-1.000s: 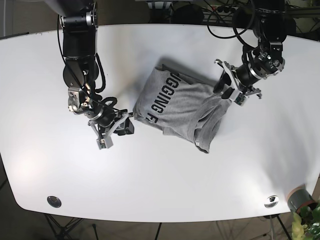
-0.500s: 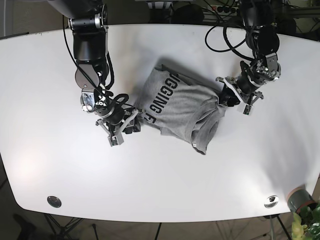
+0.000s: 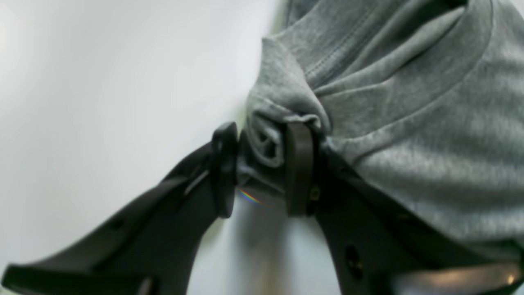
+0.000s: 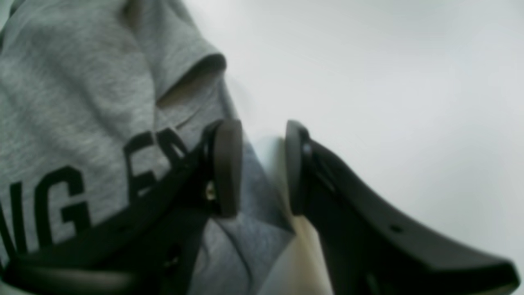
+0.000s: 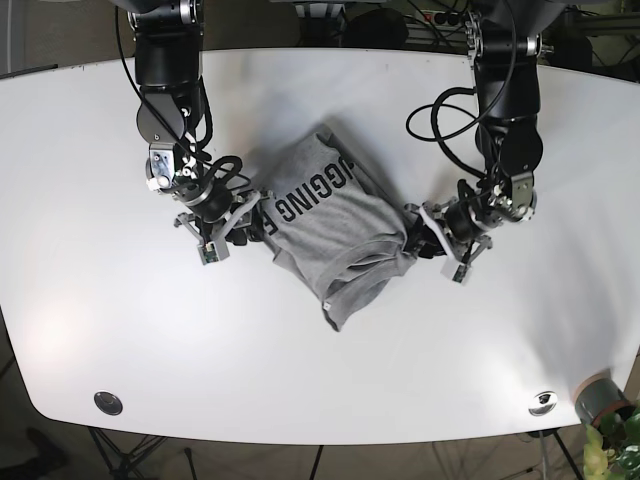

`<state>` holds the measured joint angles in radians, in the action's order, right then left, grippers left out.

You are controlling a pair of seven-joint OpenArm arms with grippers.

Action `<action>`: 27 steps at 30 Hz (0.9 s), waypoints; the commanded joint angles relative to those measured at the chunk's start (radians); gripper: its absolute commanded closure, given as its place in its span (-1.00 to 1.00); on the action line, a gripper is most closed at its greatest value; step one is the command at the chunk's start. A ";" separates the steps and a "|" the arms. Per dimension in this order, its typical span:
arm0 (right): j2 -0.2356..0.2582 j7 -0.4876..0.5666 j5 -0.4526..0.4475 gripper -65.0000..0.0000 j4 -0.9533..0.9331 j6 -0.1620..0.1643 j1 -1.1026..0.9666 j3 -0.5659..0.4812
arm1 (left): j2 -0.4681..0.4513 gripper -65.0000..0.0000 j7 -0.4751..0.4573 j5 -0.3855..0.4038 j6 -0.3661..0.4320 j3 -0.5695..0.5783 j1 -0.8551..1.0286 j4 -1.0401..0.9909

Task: Fold the T-shirt properly
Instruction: 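Release with the right gripper and grasp the bundle with the left gripper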

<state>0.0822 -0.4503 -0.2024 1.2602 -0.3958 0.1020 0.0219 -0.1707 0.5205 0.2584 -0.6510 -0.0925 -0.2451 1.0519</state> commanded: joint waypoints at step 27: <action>-0.103 -0.107 0.008 0.47 0.367 0.011 -0.213 -0.006 | -0.043 0.46 -0.078 -0.021 0.007 0.184 -0.308 -0.066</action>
<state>-0.0242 -0.5827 -0.1852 1.5833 -0.3878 -0.1284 0.0082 -0.2153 0.4500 0.2184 -0.6346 0.0898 -0.5369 0.9184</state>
